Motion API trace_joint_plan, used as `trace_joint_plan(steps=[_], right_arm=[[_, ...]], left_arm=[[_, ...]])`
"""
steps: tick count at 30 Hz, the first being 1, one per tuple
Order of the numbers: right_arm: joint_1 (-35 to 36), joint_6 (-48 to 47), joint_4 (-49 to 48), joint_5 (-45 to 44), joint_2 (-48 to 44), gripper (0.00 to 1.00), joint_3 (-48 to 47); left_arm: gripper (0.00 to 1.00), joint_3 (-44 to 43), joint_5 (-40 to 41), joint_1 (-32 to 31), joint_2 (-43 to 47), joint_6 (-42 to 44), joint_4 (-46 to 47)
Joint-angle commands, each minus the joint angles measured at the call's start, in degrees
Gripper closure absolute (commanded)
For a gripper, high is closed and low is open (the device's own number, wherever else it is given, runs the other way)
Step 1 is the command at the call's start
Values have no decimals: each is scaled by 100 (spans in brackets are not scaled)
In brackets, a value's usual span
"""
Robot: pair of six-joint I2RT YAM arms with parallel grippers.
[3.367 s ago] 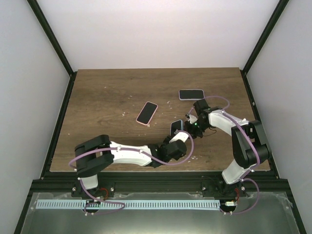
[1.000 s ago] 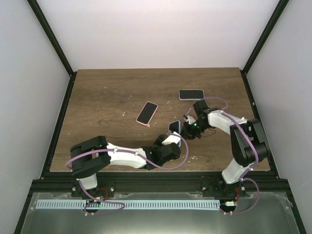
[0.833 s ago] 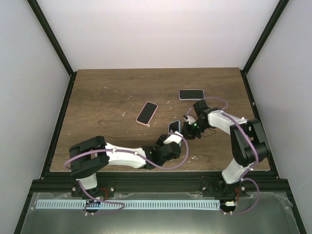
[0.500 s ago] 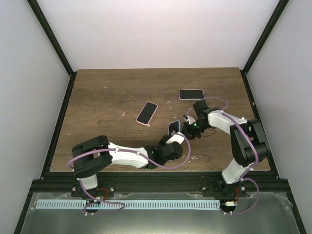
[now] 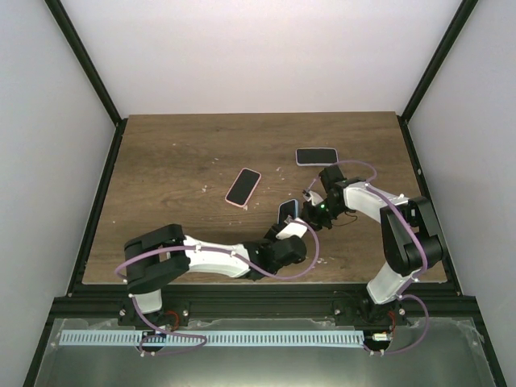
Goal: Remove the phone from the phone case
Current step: Remove the phone case from the phone.
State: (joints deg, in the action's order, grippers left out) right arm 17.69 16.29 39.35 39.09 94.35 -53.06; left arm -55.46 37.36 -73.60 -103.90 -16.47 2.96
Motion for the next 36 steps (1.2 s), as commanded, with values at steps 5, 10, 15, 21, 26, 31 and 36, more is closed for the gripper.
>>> trace_joint_plan(steps=[5,10,15,21,26,31,36], right_arm=[[-27,-43,99,299,-48,99,24],[-27,-30,107,318,-53,99,14],[-50,-36,115,331,-72,99,6],[-73,-21,100,474,-85,99,23],[-67,-71,90,624,-92,99,54],[-70,-115,90,769,-151,99,102],[-73,-144,101,816,-153,99,116]], left_arm=[[39,190,320,4,-201,189,-351],[38,13,494,-100,-336,123,-600],[38,215,725,-213,-280,149,-583],[37,451,1018,-216,-140,165,-680],[38,295,1361,-214,-269,344,-795],[39,39,1846,-207,-528,735,-747],[47,-58,1964,-181,-681,1153,-501]])
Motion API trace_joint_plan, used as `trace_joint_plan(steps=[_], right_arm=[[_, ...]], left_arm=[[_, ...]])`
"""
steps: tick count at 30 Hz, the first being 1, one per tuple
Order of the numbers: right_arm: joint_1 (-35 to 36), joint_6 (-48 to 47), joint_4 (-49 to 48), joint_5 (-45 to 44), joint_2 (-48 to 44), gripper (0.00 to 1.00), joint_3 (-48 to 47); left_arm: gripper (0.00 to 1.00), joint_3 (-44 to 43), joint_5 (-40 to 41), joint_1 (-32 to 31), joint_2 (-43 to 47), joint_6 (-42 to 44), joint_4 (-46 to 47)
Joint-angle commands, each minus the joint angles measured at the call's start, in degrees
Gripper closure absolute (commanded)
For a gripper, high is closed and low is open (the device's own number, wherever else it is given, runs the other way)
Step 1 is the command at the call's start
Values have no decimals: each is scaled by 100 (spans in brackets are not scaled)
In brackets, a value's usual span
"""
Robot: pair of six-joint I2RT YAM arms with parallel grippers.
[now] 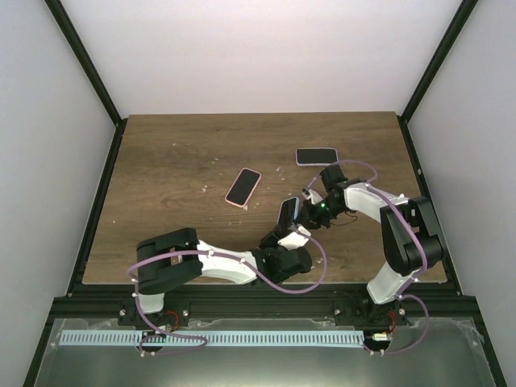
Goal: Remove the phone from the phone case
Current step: Remove the phone case from the phone.
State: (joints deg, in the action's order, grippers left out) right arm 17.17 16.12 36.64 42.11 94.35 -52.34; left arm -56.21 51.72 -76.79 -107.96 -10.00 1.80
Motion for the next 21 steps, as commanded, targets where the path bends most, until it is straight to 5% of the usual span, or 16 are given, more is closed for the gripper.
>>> trace_joint_plan(steps=[1,16,21], right_arm=[[-21,-132,358,510,-153,99,38],[-19,-100,114,123,-256,99,66],[-24,-128,47,-335,-285,99,84]], left_arm=[[50,1,546,138,-296,586,-362],[100,-69,439,130,272,572,-414],[100,71,65,144,698,91,-444]])
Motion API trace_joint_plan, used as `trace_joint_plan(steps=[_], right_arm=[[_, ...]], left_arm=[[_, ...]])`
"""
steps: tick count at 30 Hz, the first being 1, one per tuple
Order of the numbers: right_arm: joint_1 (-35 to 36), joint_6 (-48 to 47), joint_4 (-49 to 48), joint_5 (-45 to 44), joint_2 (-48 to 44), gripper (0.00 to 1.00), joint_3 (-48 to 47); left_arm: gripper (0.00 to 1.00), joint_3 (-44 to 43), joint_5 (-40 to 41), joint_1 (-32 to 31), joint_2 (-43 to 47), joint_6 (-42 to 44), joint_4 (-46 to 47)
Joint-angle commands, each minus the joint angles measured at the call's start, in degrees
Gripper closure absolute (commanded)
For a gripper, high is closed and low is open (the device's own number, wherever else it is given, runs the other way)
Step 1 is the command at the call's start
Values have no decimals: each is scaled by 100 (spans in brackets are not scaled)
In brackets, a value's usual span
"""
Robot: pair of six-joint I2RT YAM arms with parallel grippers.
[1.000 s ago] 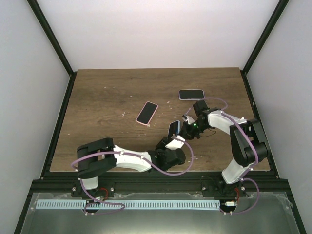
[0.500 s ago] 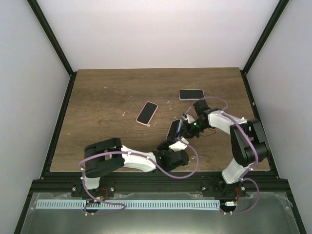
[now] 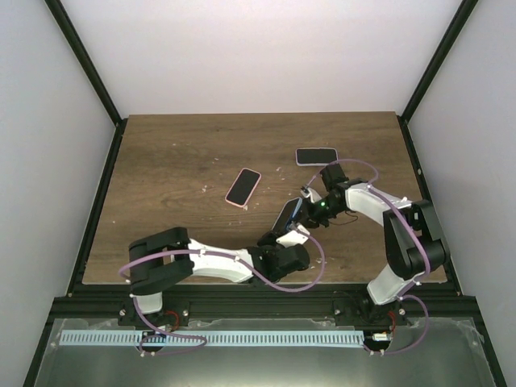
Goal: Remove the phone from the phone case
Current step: Remove the phone case from the phone, then place the phone case at the center of the board.
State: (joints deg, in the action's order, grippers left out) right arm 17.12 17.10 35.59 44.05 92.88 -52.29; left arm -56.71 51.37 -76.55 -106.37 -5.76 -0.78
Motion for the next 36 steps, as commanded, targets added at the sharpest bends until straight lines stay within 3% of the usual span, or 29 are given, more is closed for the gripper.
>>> trace_joint_plan(steps=[1,29,32,36], right_arm=[[-14,-233,142,-610,-140,99,86],[-18,-339,-27,-2147,-326,99,-101],[-36,-754,-44,-2320,-420,99,-241],[-277,-2192,296,-1999,-279,99,-662]], left_arm=[[100,165,34,123,635,-430,-186],[100,1186,-826,290,2669,-2024,-226],[100,1327,-744,290,2812,-2026,-251],[100,1513,-722,290,3092,-1995,-357]])
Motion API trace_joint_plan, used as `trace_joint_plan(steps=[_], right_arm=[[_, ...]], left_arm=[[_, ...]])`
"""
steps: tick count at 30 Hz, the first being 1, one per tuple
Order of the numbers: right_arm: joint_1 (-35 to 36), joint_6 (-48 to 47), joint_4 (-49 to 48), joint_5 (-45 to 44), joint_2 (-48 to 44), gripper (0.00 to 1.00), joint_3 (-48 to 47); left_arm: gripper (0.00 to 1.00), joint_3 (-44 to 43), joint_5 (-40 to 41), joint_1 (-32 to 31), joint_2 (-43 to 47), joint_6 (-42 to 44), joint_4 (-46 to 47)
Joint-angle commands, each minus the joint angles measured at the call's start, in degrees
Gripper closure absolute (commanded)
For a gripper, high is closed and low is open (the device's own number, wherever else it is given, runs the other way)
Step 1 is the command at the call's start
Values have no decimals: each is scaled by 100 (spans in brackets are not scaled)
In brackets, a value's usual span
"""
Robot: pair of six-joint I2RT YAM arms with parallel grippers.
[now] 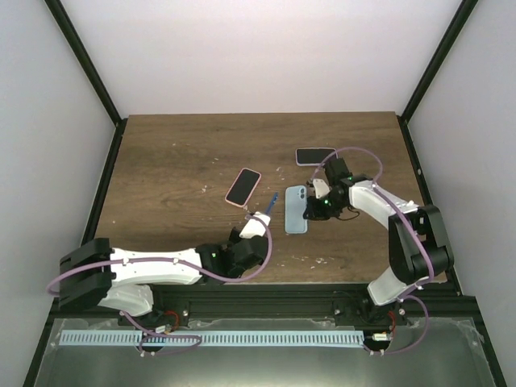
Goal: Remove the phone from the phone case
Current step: Place the phone case at the center of the board.
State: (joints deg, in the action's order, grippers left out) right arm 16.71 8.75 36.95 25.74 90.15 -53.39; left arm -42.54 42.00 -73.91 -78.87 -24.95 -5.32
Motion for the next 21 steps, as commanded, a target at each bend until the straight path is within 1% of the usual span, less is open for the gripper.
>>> trace_joint_plan(steps=[1,3,6,9,12,16,18,21], right_arm=[[-385,-1673,305,-35,27,99,-642],[-797,-2066,478,80,26,99,-721],[-1517,-2922,866,355,6,99,-853],[-2255,-3860,1431,352,144,99,-1144],[-2914,-4573,2051,277,486,99,-1609],[-3575,-5134,2798,223,1176,99,-2370],[-3783,-5366,3233,260,1573,99,-2750],[-3976,-5411,3831,221,2227,99,-3227]], left_arm=[[100,153,232,26,422,-65,59],[100,248,267,25,531,-27,23],[100,360,304,27,657,58,22],[100,424,400,21,742,139,-11],[100,472,467,28,793,252,55],[100,483,539,26,740,386,108],[100,482,538,26,704,400,131],[100,501,528,17,672,380,129]])
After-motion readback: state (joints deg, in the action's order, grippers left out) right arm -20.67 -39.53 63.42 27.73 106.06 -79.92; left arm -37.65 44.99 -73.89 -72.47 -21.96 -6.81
